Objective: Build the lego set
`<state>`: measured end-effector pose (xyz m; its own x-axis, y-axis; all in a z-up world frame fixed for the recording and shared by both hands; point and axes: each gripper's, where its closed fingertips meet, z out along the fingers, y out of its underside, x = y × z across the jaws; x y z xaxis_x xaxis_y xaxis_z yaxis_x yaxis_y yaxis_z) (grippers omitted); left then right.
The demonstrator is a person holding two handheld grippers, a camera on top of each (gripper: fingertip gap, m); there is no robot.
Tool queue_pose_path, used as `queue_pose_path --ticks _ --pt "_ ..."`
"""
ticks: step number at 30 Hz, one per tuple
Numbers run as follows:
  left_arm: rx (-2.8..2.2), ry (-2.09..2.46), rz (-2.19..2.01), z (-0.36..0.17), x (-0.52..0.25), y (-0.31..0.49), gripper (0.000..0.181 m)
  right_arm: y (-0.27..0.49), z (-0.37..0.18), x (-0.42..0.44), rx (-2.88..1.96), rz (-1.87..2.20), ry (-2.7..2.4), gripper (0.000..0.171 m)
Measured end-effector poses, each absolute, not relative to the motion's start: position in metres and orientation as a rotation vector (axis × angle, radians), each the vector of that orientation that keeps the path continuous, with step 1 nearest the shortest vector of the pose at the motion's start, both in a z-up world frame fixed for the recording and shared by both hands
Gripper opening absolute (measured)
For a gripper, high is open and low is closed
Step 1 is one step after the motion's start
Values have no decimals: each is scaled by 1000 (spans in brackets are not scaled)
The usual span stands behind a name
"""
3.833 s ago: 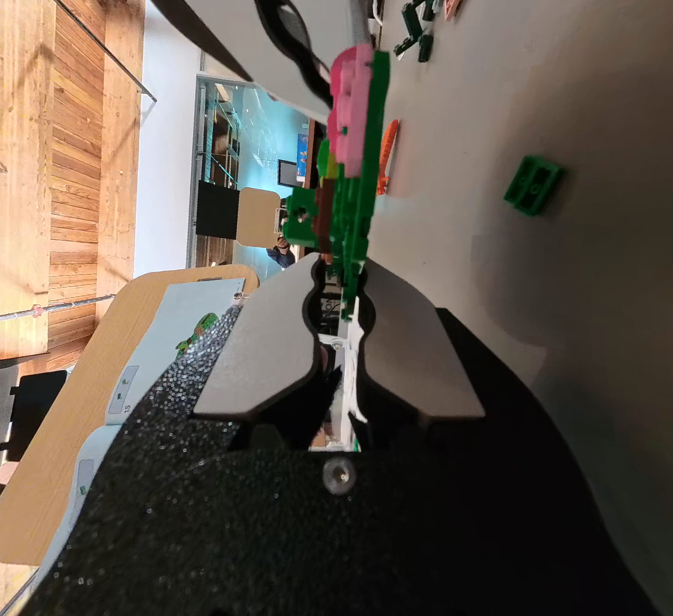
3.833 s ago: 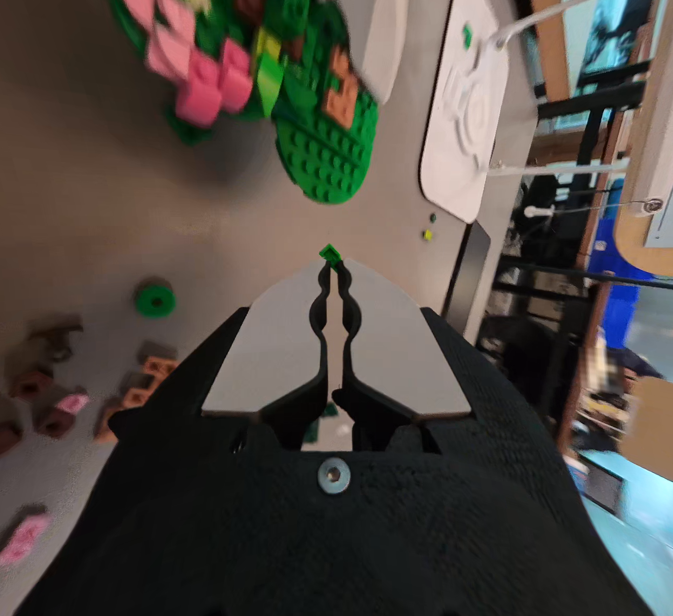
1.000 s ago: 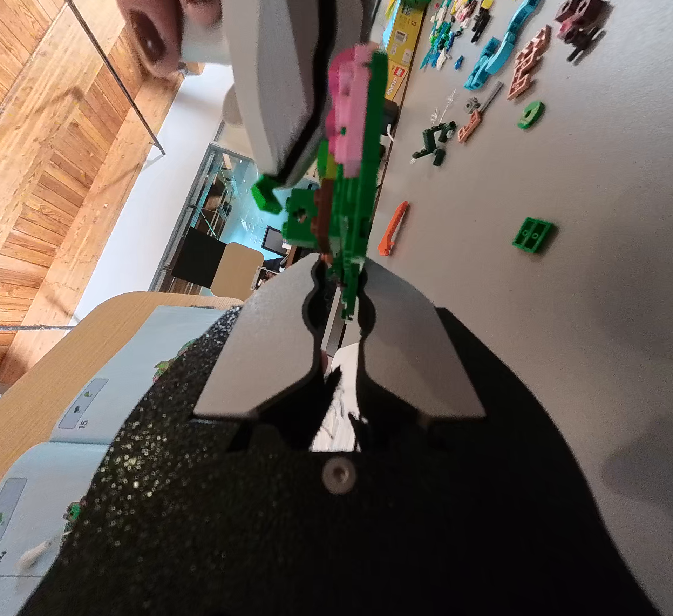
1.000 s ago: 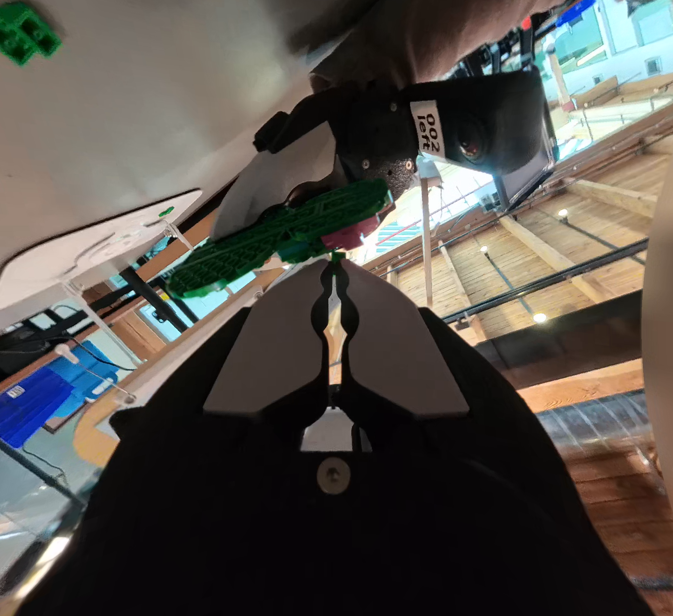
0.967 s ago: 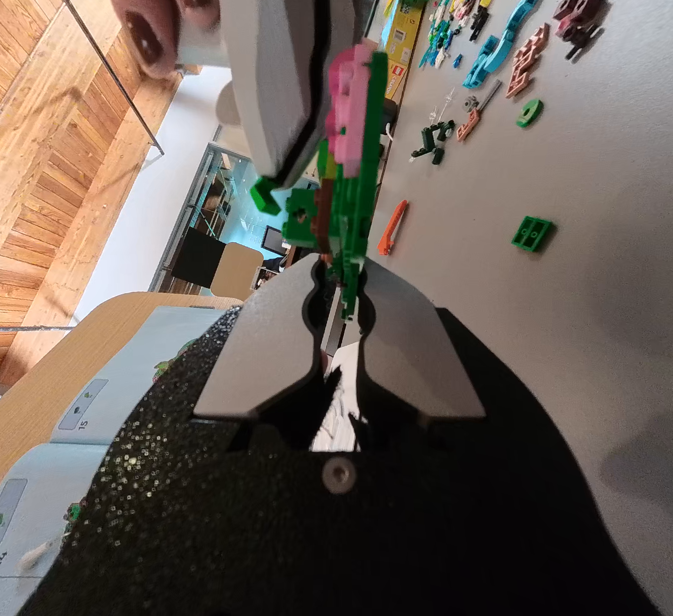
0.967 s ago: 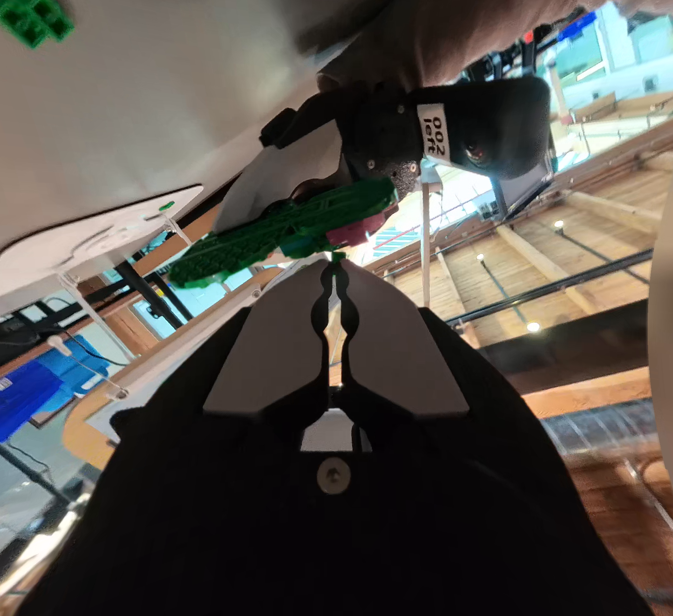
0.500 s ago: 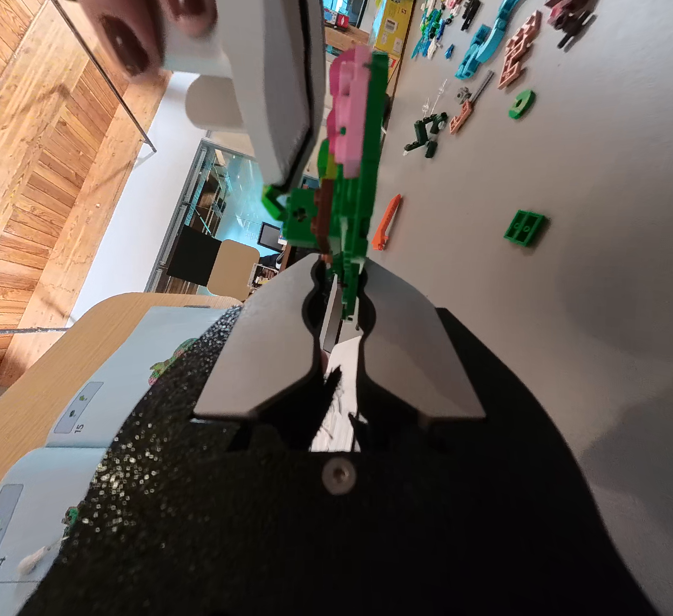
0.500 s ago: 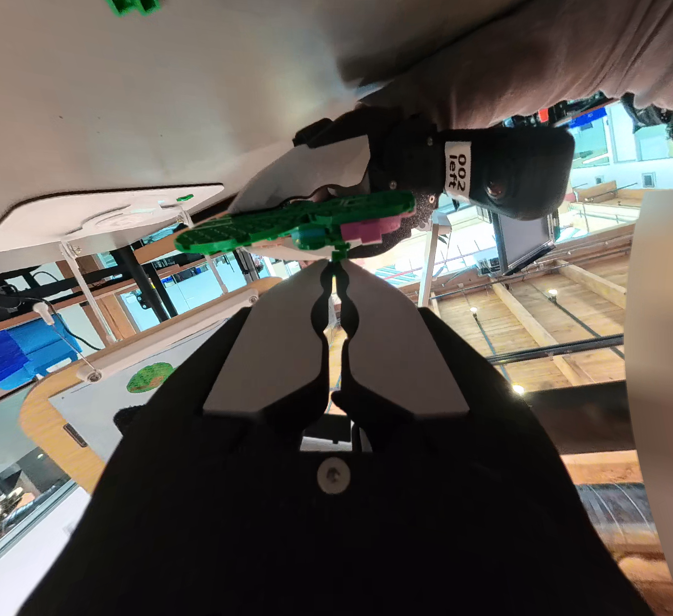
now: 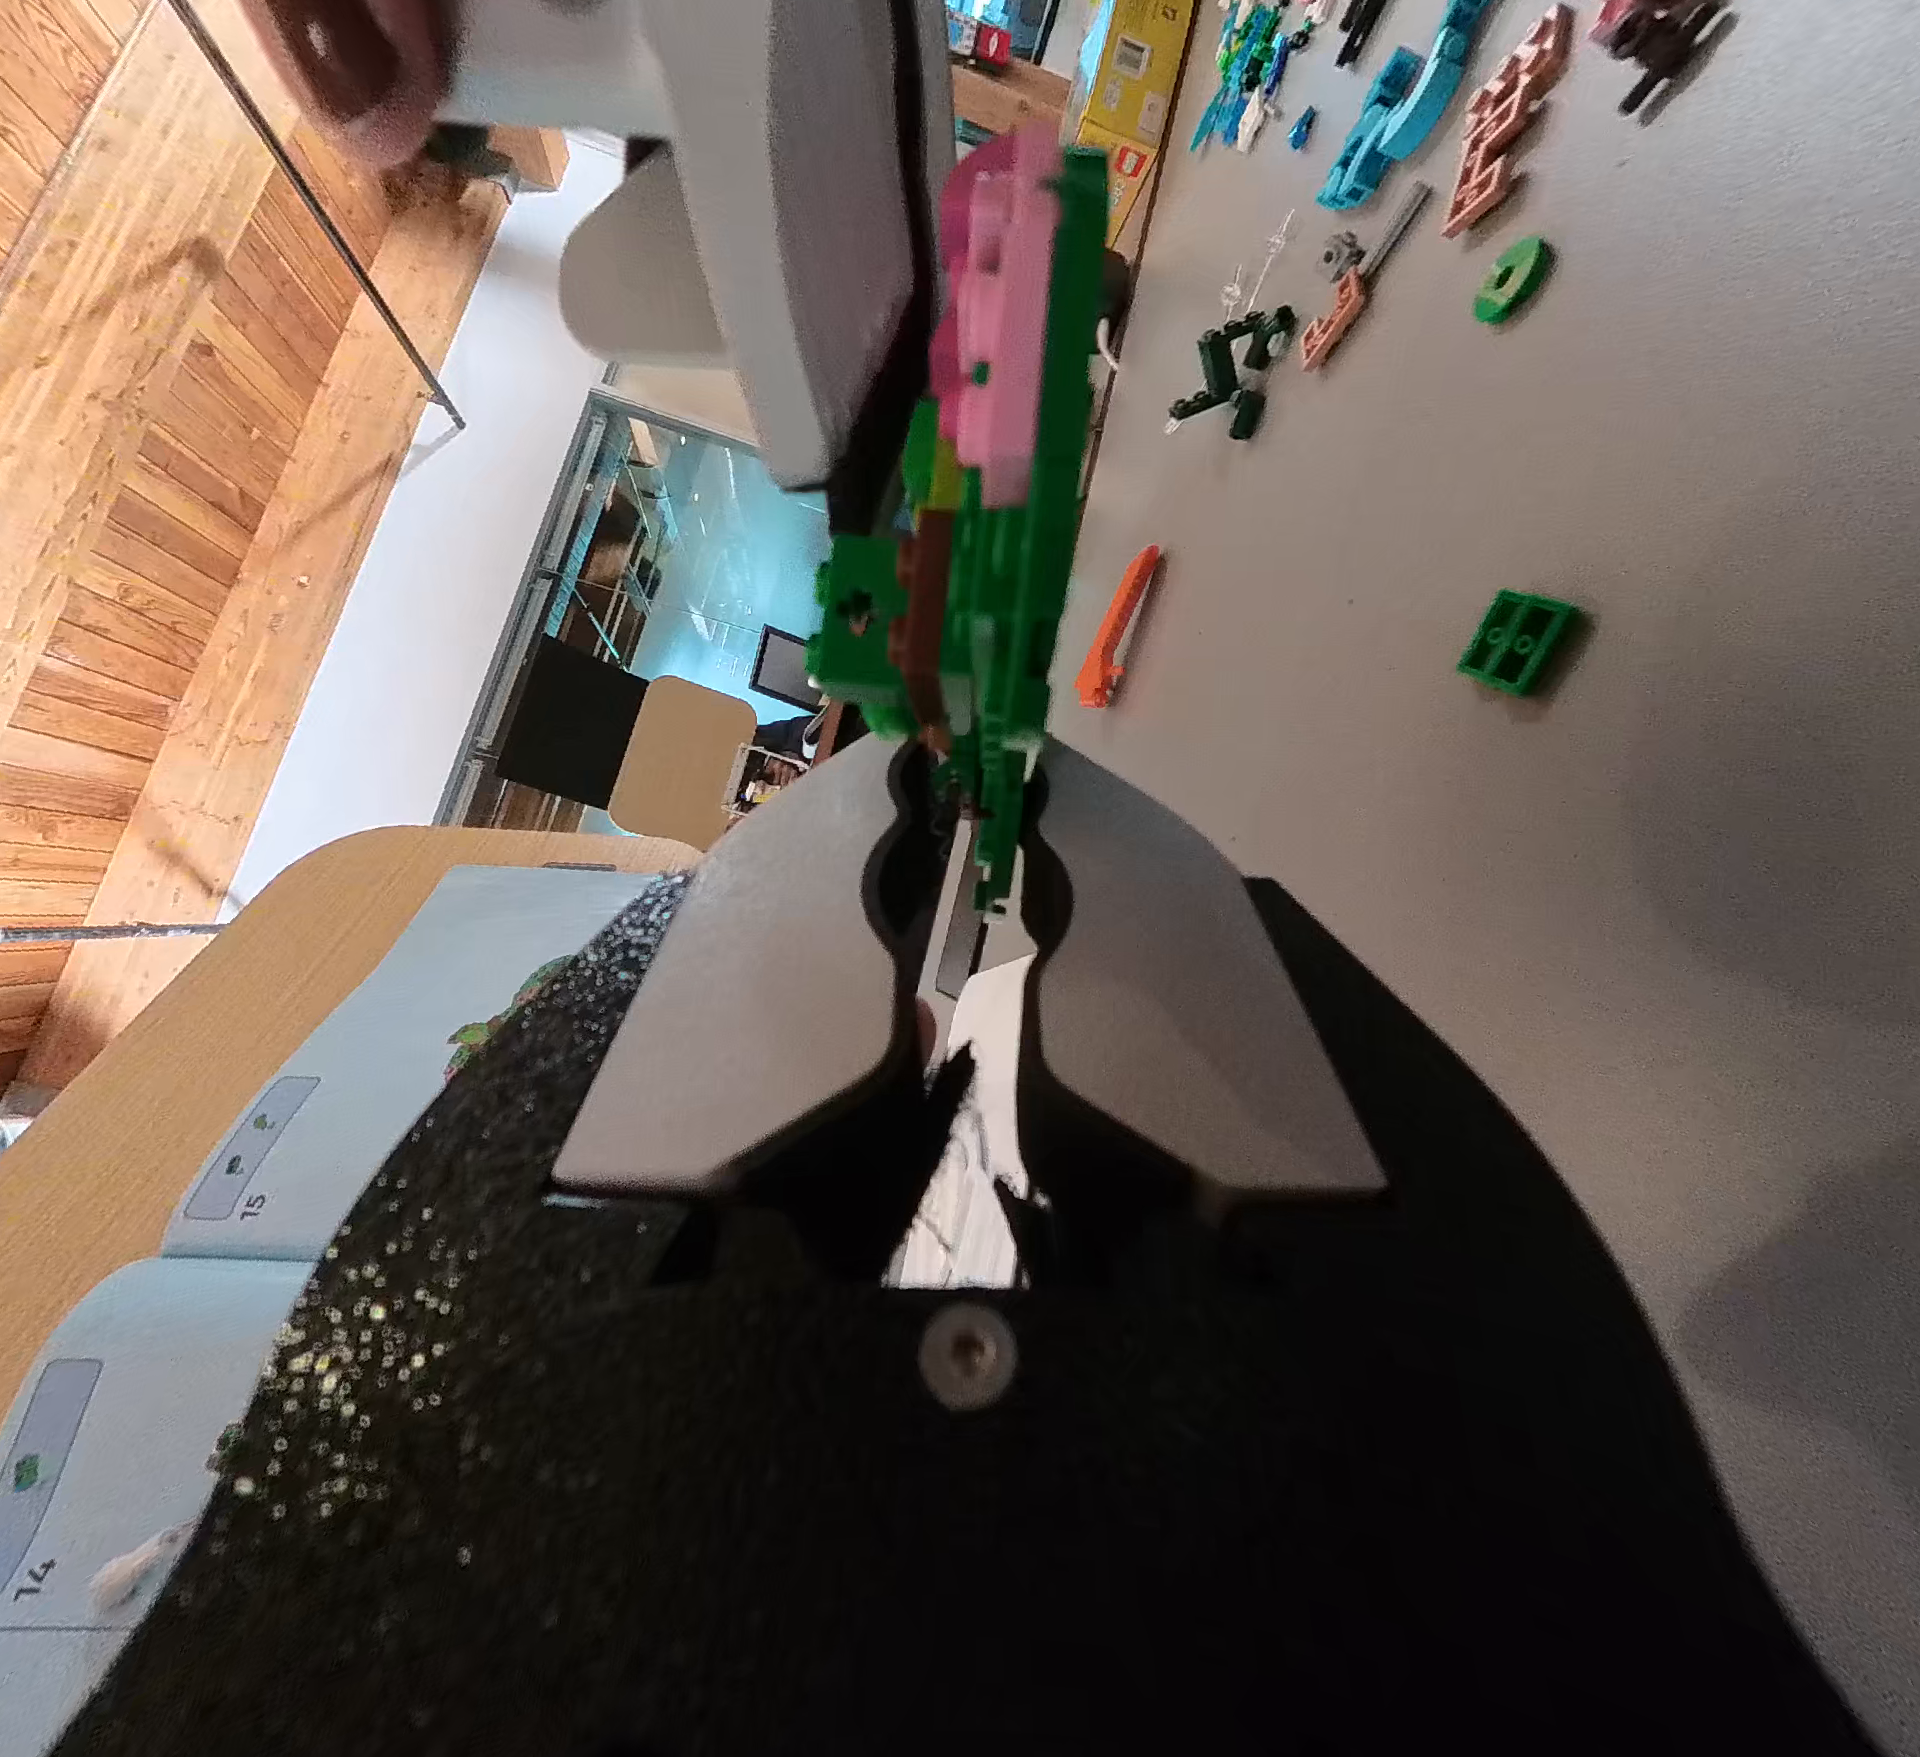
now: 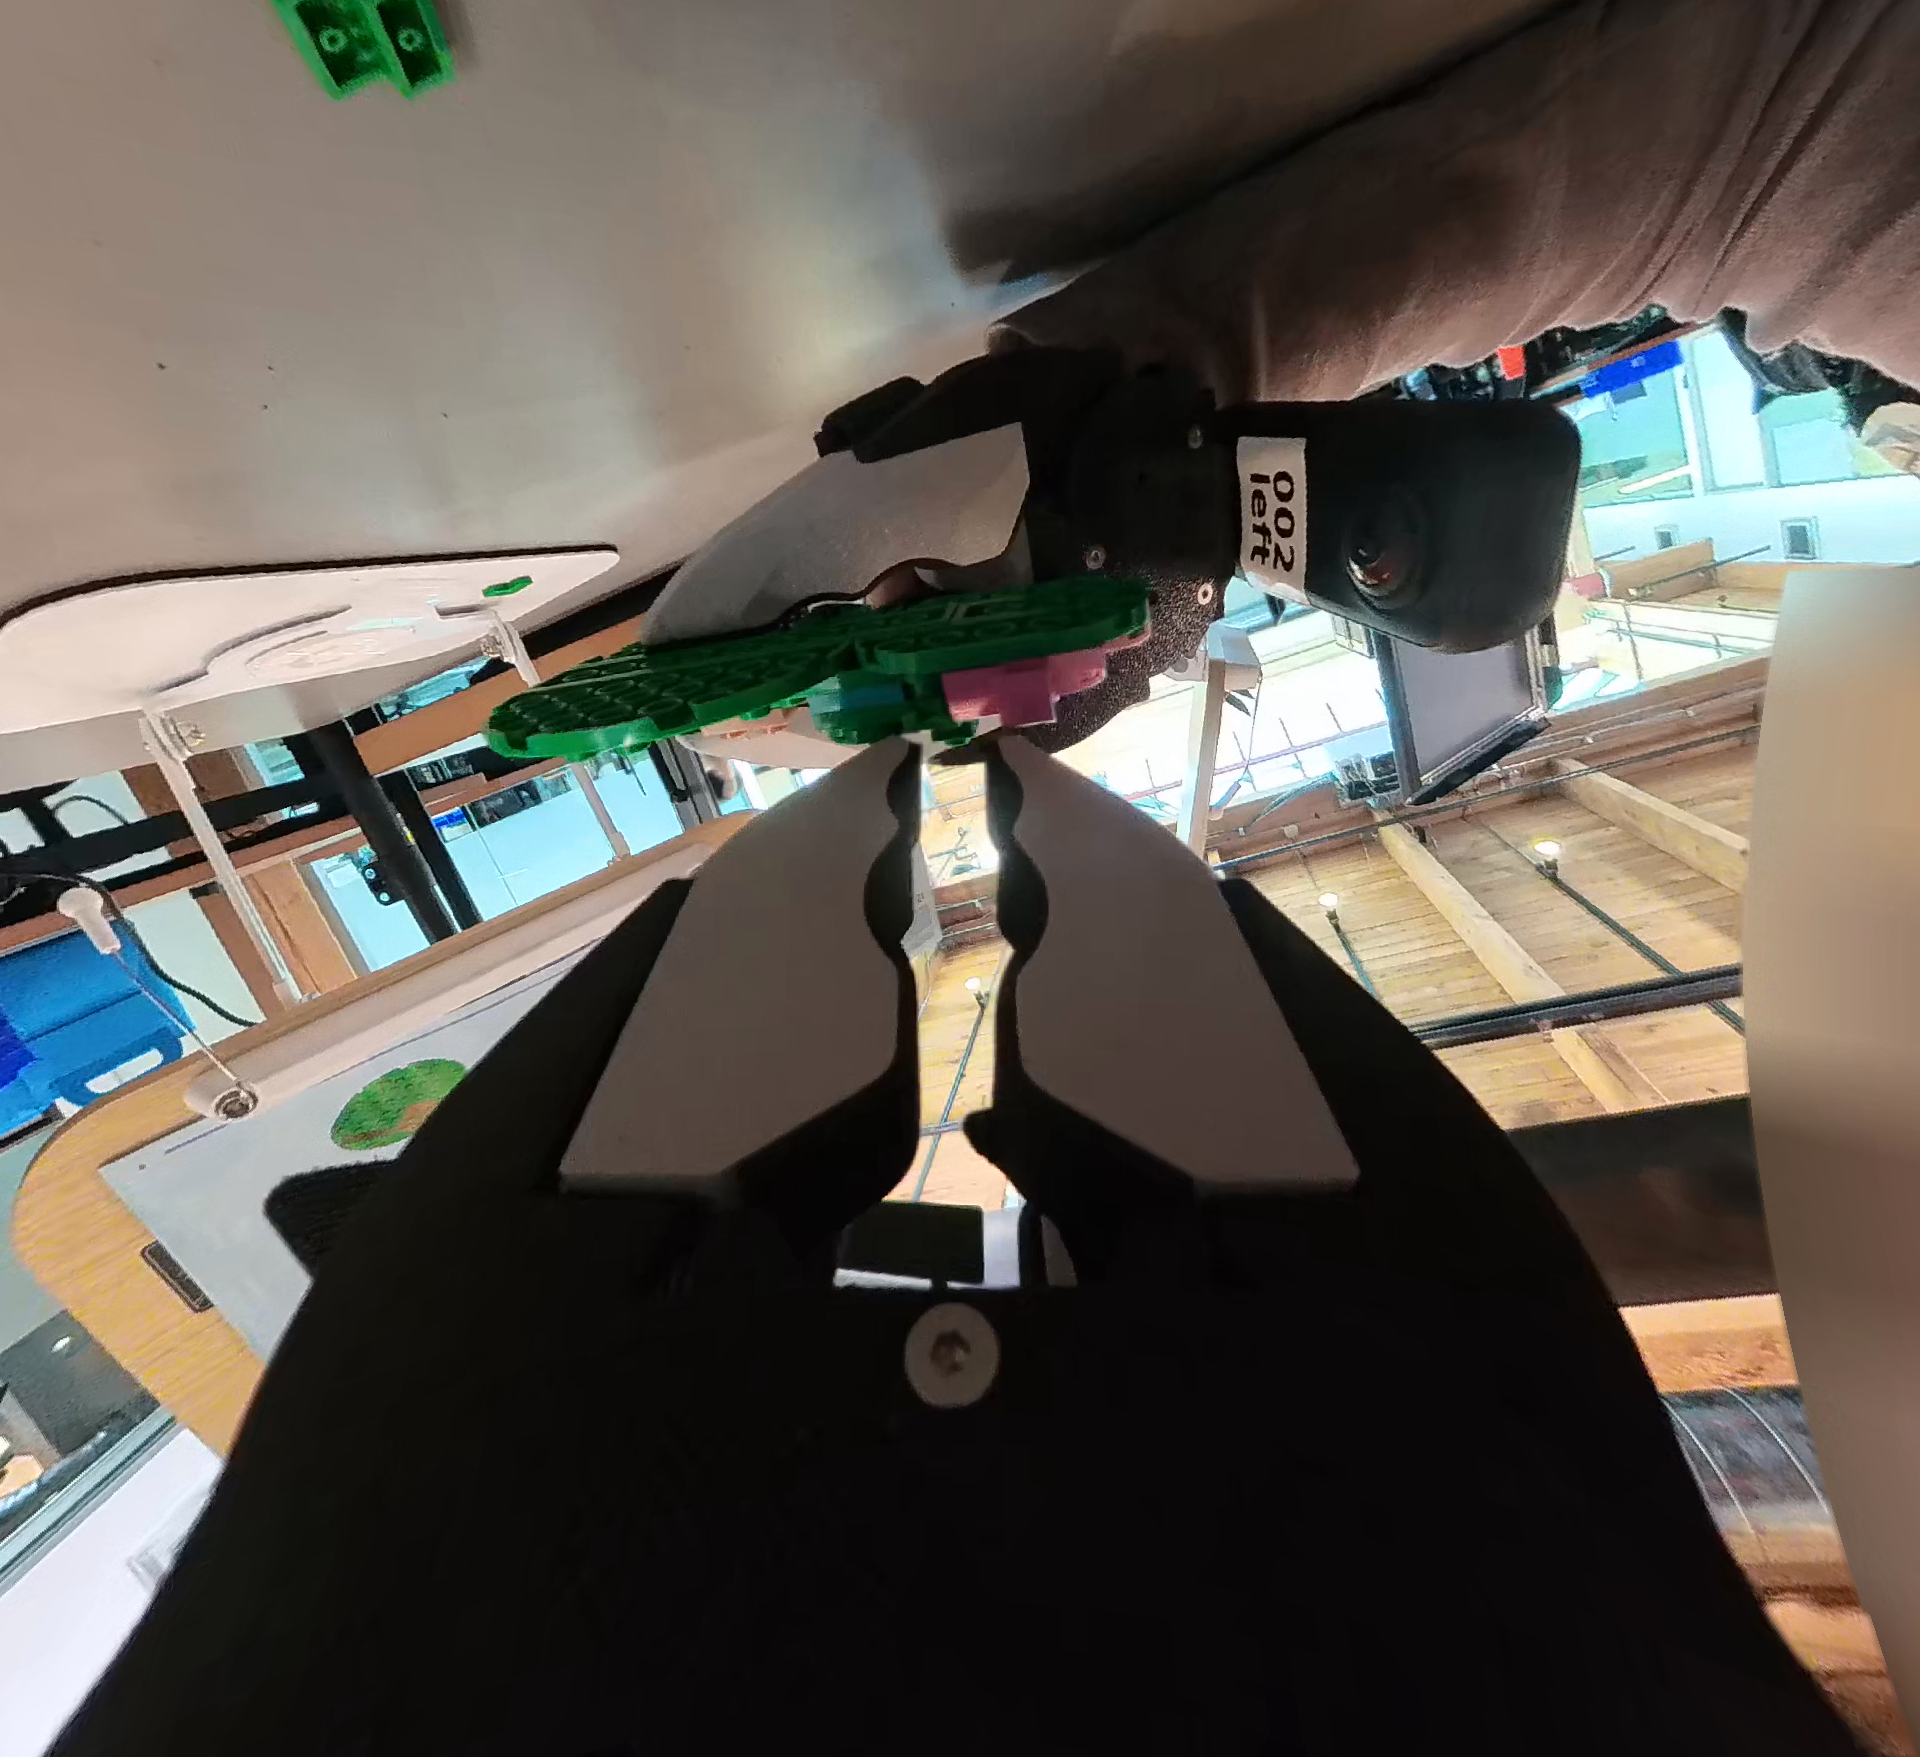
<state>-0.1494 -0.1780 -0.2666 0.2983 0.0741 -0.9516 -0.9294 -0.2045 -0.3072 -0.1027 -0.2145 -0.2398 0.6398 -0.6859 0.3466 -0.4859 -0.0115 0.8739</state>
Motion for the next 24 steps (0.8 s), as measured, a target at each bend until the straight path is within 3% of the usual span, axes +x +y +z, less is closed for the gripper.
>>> queue_pose_path --ticks 8,14,24 --pt "-1459 835 1235 -265 -157 -179 15 -199 -217 -116 1408 -131 -1182 13" --pt "-1487 808 1301 -266 -167 -179 14 -181 -210 -135 841 74 -1682 8" --pt "-1638 807 1407 -280 -186 -178 15 -195 -244 -140 -309 844 -2351 6"
